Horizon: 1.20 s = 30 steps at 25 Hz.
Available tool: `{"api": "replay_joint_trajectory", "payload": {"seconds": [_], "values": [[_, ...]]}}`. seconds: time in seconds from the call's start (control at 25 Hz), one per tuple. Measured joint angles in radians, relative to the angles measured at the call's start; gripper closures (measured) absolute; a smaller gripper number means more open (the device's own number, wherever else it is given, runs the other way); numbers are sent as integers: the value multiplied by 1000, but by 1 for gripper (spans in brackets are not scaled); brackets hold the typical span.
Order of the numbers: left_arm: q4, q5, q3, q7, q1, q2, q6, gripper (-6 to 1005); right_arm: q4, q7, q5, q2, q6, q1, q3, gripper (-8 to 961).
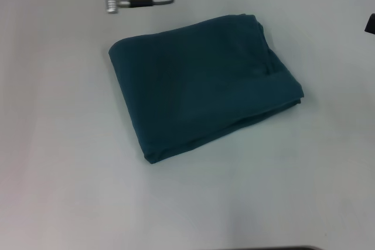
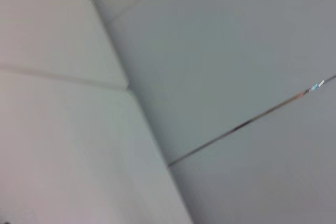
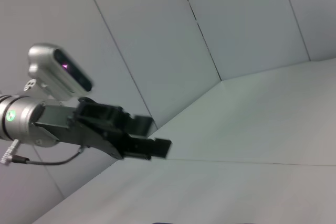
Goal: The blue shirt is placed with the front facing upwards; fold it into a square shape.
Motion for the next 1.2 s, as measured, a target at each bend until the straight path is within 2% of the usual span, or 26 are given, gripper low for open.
{"api": "replay_joint_trajectory", "payload": {"seconds": [0.16,0.32,0.44,0.6,0.76,0.84,0.92,1.04,1.2], "values": [[-73,-41,-32,-10,94,6,48,519,-4,1,0,-1,0,0,0,902],[-68,-46,-141,-14,152,22,178,432,-11,3,-1,-3,0,0,0,897],[-53,-42,-194,-47,207,45,267,320,-11,5,-4,-4,3,-1,-1,893],[-39,-7,-181,-95,293,87,294,160,-11,6,-9,-7,9,-3,-11,889],[11,99,-161,-50,313,131,331,62,-21,5,-31,-7,10,1,-20,884],[56,127,-168,-9,315,145,323,40,-44,2,-37,-7,5,10,-24,881],[83,145,-174,7,319,146,286,44,-67,1,-39,-8,-1,19,-25,879],[101,189,-173,8,323,132,222,50,-87,9,-33,-10,5,30,-20,875],[126,227,-168,9,308,123,185,58,-85,24,-14,-10,16,35,-20,724]]}}
